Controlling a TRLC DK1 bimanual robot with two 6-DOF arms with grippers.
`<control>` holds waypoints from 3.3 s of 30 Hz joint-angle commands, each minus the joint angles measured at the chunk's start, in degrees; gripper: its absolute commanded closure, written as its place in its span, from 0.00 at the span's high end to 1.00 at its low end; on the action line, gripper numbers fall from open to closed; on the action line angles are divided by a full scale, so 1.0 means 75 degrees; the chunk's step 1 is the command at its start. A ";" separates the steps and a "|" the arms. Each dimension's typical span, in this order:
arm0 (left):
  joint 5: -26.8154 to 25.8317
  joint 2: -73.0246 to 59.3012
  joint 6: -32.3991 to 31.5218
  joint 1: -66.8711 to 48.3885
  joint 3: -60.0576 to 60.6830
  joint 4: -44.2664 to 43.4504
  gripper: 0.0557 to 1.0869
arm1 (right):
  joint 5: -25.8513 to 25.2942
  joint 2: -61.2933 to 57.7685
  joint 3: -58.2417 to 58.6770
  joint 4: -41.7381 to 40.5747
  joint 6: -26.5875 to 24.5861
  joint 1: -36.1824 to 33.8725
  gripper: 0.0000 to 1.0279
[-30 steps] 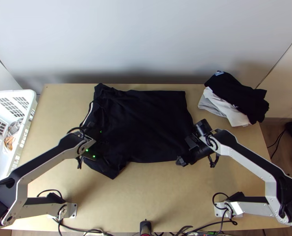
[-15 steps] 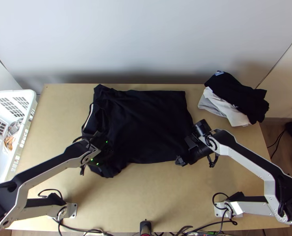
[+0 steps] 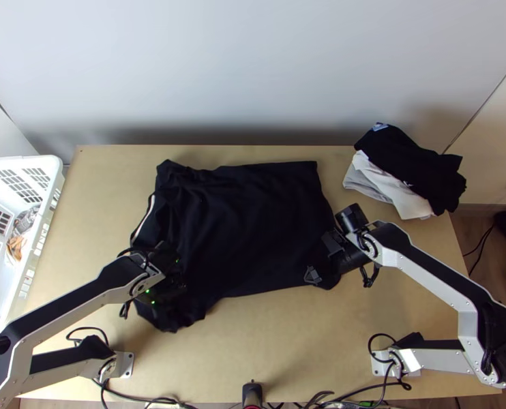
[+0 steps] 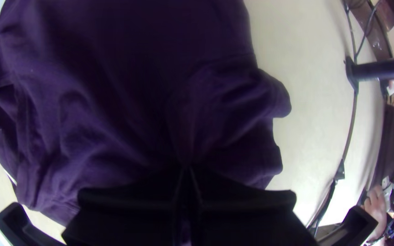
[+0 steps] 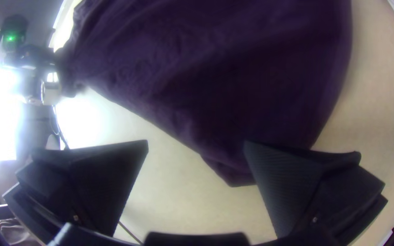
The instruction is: Fold the t-shirt
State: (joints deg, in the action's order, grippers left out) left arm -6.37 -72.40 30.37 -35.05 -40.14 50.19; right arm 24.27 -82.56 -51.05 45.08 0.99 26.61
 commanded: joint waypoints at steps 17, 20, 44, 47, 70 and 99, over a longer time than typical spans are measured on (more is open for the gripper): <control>-0.0311 0.0478 0.0779 0.0946 -0.1996 0.0163 0.96 | 0.0022 0.0192 -0.0659 0.0107 -0.0508 -0.0161 0.95; -0.0311 -0.0600 -0.0534 0.2013 -0.3191 -0.0704 0.96 | 0.0010 0.0134 -0.0928 -0.0468 -0.0226 -0.0361 0.95; 0.1986 -0.6167 -0.2045 0.4298 -0.8218 -0.1689 0.95 | -0.0471 -0.1917 -0.4385 -0.1007 0.0594 -0.1146 0.95; 0.1975 -0.6307 -0.1260 0.4134 -0.8113 -0.0904 0.95 | -0.0471 -0.1917 -0.4291 -0.0960 0.0582 -0.1181 0.95; -0.0029 -0.6378 0.0873 0.3700 -0.8078 -0.0072 0.87 | -0.0471 -0.1765 -0.3553 -0.0878 0.0606 -0.0888 0.95; -0.2865 -0.7444 -0.4260 0.5318 -1.0140 -0.0611 0.95 | -0.0459 -0.1109 -0.2416 -0.0890 0.0852 -0.0232 0.95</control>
State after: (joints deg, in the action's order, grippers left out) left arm -23.07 -127.48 -2.83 4.67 -114.76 39.07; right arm 20.80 -91.77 -70.08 38.52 6.90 23.40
